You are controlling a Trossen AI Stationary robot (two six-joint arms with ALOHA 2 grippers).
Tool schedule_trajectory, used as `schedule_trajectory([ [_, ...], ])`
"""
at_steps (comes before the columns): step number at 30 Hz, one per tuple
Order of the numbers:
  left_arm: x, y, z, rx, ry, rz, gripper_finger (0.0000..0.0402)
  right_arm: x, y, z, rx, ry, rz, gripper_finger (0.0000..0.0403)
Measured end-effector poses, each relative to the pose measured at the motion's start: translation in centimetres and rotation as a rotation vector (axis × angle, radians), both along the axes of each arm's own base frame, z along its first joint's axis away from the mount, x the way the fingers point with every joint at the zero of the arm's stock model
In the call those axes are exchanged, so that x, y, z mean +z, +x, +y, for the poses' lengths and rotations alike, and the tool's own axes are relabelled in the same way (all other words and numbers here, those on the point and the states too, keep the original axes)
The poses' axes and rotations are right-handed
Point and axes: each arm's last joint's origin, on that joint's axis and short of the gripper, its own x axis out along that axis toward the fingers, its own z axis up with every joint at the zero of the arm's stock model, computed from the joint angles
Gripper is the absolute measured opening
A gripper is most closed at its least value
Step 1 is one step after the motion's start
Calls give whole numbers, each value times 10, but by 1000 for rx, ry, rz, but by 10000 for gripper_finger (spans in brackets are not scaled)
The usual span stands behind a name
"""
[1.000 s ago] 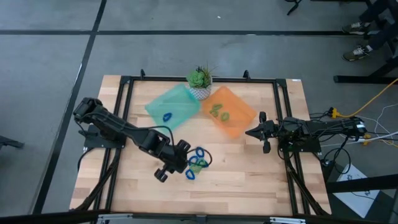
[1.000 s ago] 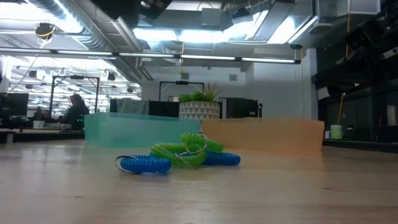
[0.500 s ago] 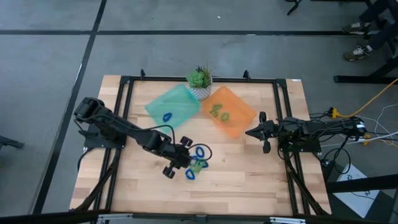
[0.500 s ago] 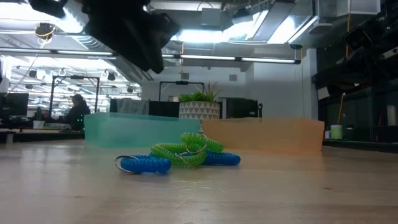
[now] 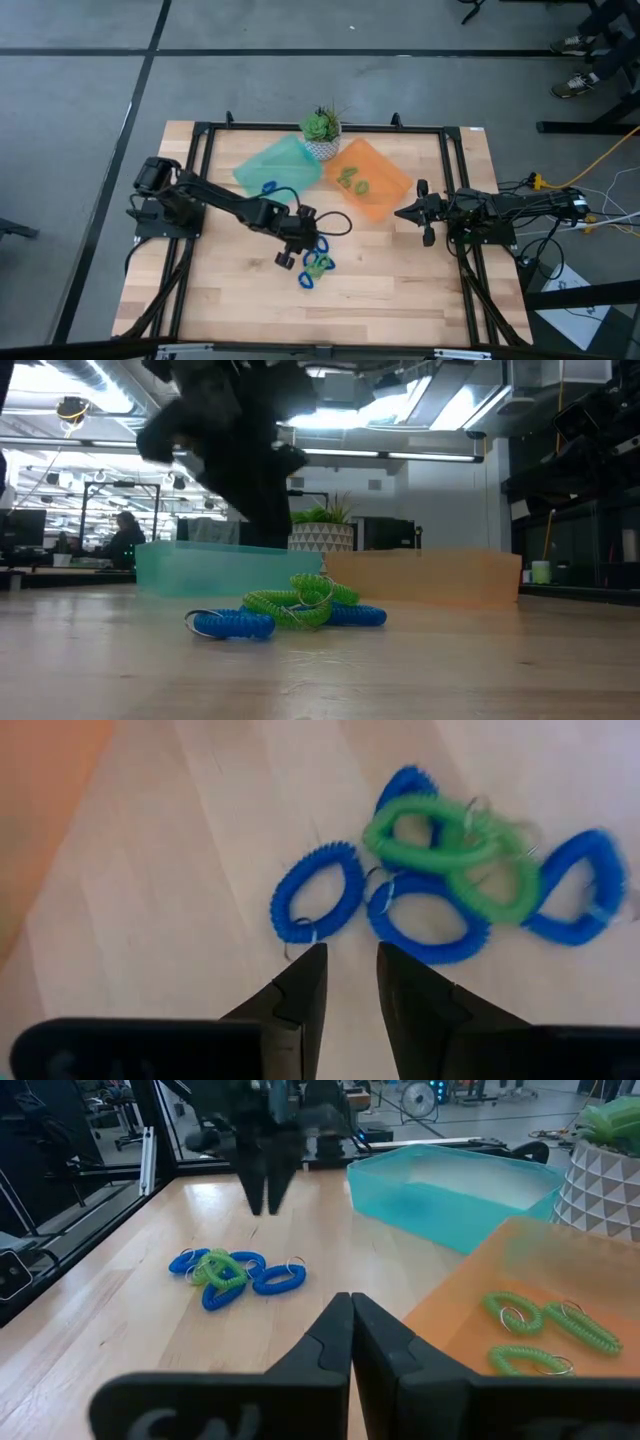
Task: Sort spring keychains
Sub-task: Put the blue spring keychain into the green bin
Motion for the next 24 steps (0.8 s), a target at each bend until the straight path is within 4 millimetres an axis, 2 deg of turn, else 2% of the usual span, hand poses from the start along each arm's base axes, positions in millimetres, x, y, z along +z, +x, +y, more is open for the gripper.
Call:
schedule_trajectory([
  [10, -30, 6, -2, -227, 159, 79, 86, 0, 0, 0, 0, 0, 0, 7],
  [15, -34, 7, -1, -296, 262, 89, 86, 0, 0, 0, 0, 0, 0, 7],
  [24, -31, 13, -2, -426, 391, 25, 86, 0, 0, 0, 0, 0, 1, 7],
])
